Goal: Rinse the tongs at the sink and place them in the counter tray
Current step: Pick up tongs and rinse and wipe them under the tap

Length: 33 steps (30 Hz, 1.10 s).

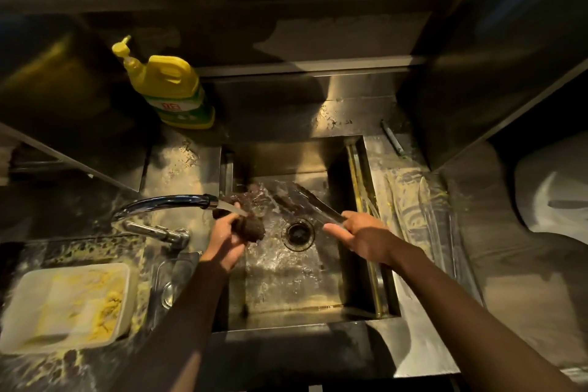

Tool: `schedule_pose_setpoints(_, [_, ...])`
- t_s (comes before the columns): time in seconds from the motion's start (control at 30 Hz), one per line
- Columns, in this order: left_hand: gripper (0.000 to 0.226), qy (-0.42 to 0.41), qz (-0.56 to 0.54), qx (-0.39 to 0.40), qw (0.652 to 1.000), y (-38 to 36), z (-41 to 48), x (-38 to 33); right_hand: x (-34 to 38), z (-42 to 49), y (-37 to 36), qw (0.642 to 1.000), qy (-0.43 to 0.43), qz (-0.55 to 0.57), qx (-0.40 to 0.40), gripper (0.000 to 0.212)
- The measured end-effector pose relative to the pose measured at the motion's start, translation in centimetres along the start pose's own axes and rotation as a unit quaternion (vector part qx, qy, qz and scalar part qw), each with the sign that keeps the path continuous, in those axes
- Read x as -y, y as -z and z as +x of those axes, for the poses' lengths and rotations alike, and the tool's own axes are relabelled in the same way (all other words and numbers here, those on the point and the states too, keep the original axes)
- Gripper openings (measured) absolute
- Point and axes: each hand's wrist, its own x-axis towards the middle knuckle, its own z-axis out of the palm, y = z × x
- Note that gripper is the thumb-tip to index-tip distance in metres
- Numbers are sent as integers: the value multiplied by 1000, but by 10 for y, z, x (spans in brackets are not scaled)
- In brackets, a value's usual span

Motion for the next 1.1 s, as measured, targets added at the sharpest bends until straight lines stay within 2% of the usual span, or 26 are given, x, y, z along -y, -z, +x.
schedule_pose_setpoints(0.07, [35, -3, -4, 39, 999, -1, -10, 8, 0, -1, -10, 1000, 5, -12, -8, 60])
schedule_pose_setpoints(0.17, [35, 1, 56, 70, 996, -12, -30, 22, 3, -2, -24, 997, 15, -58, -48, 54])
schedule_pose_setpoints(0.3, [70, 17, 153, 6, 988, -26, -41, 41, 8, -13, -29, 991, 2, -79, -110, 47])
schedule_pose_setpoints(0.33, [70, 8, 179, -19, 984, -29, -45, 44, 8, -18, -27, 989, 1, -67, -129, 46])
schedule_pose_setpoints(0.43, [49, -34, 246, -23, 968, -30, -58, 54, 8, -26, -17, 988, -6, -23, -150, 48])
schedule_pose_setpoints(0.53, [31, -85, 283, 34, 955, -36, -84, 58, 6, -31, -7, 989, -4, -8, -147, 50])
schedule_pose_setpoints(0.73, [36, -133, 309, 38, 941, -55, -110, 52, 1, -44, 8, 987, 45, -20, -154, 53])
schedule_pose_setpoints(0.8, [29, -149, 311, 44, 938, -61, -118, 49, 2, -46, 11, 984, 59, -20, -165, 51])
schedule_pose_setpoints(0.9, [17, -171, 311, 76, 932, -70, -135, 47, 7, -54, 17, 980, 80, -15, -184, 48])
schedule_pose_setpoints(1.03, [13, -207, 325, 118, 915, -73, -147, 42, 13, -71, 29, 971, 99, 8, -219, 44])
schedule_pose_setpoints(1.1, [19, -221, 342, 156, 900, -74, -149, 40, 13, -80, 33, 968, 98, 25, -229, 41])
